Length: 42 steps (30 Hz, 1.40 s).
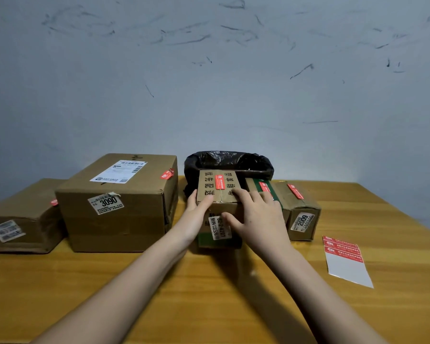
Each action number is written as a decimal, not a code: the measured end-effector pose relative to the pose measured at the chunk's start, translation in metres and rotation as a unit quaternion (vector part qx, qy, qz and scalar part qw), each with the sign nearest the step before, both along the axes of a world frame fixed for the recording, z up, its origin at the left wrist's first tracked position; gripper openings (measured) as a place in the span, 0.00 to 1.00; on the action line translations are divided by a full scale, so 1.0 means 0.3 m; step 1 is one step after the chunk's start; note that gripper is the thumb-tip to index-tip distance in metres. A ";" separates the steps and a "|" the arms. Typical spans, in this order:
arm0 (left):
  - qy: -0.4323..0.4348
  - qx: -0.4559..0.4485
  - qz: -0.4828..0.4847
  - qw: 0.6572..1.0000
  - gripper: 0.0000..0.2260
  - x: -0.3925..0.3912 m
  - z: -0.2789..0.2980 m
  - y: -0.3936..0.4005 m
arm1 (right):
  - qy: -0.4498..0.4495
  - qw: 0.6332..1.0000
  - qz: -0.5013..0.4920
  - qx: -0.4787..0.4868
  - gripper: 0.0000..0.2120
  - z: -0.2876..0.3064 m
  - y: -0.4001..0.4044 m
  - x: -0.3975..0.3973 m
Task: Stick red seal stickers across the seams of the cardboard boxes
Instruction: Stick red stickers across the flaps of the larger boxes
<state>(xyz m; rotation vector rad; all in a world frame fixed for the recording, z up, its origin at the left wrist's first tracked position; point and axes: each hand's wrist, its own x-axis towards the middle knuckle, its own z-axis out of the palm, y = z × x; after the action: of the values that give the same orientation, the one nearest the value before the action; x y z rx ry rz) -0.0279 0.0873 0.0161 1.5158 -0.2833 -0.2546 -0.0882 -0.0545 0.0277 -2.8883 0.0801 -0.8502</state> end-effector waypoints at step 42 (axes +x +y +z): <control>-0.066 0.055 0.029 0.996 0.29 0.006 -0.027 -0.073 | -0.005 0.994 -0.032 -0.101 0.29 -0.072 -0.073 0.093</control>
<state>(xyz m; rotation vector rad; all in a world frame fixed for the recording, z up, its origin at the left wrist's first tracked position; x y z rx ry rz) -0.0262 0.0654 0.0079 1.6494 -0.3348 -0.1258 -0.0603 -0.0764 0.0060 -3.0843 0.0922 -0.9361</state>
